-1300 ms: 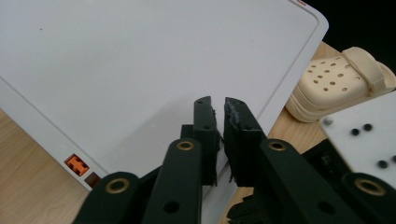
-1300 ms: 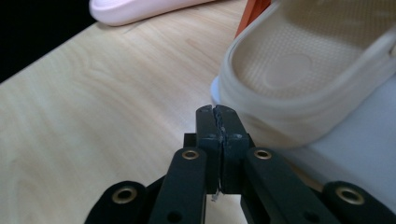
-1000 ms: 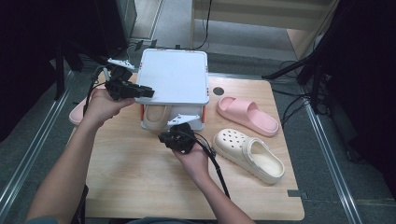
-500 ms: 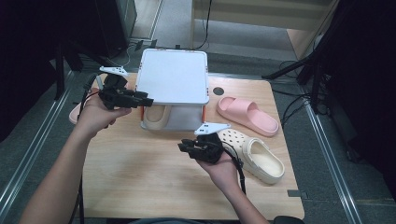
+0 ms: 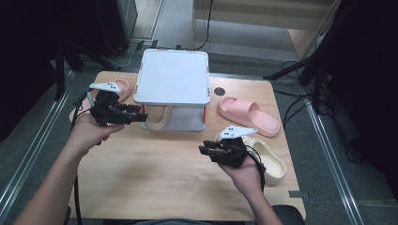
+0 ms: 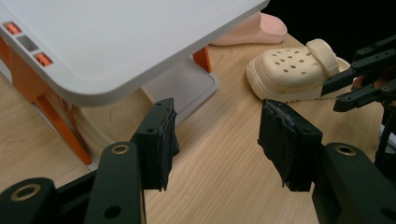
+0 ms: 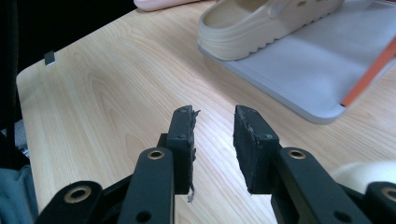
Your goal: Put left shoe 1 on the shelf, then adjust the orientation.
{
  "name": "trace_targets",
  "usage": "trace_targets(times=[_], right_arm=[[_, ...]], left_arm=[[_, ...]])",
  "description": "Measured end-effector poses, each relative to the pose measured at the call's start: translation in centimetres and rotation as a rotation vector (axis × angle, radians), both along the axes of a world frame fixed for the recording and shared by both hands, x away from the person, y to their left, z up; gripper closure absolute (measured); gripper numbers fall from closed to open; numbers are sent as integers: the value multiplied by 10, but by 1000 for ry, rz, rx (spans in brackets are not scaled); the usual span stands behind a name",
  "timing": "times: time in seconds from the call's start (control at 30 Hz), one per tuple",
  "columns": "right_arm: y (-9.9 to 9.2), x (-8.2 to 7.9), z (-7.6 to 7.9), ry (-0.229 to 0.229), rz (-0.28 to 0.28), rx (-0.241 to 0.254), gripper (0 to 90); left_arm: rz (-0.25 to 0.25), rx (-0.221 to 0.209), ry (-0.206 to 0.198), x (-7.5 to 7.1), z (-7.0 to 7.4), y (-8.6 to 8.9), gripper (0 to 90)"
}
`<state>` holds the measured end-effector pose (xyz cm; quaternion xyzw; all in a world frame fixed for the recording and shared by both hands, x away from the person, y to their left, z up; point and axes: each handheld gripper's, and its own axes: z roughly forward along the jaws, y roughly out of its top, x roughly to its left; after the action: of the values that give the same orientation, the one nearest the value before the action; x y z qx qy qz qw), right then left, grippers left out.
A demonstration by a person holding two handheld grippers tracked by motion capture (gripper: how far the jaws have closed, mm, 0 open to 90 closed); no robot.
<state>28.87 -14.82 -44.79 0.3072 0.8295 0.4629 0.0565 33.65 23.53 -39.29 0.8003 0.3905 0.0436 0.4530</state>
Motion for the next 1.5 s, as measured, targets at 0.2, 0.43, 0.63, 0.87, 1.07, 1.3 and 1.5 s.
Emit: trace_targets(times=[0.2, 0.43, 0.63, 0.87, 1.07, 1.3, 1.5], right_arm=[[-25, -1, -2, 5, -27, -26, 658], [-55, -2, 0, 29, -99, -5, 649], [-66, -5, -2, 43, -143, 2, 644], [-82, -12, -1, 40, -200, 1, 643], [-101, -18, -1, 41, -263, 0, 641], [-114, -25, -3, 37, -316, -8, 634], [-127, -23, -9, 42, -364, -25, 613]], left_arm=[[22, 25, -17, -9, -7, -3, 455], [6, 53, -21, -15, -21, -10, 455], [-7, 73, -11, -14, -32, -16, 455], [-32, 89, -13, -10, -41, -27, 459], [-59, 93, -22, -6, -43, -35, 460], [-77, 91, -22, 0, -46, -44, 465], [-86, 93, -21, 2, -48, -48, 468]])
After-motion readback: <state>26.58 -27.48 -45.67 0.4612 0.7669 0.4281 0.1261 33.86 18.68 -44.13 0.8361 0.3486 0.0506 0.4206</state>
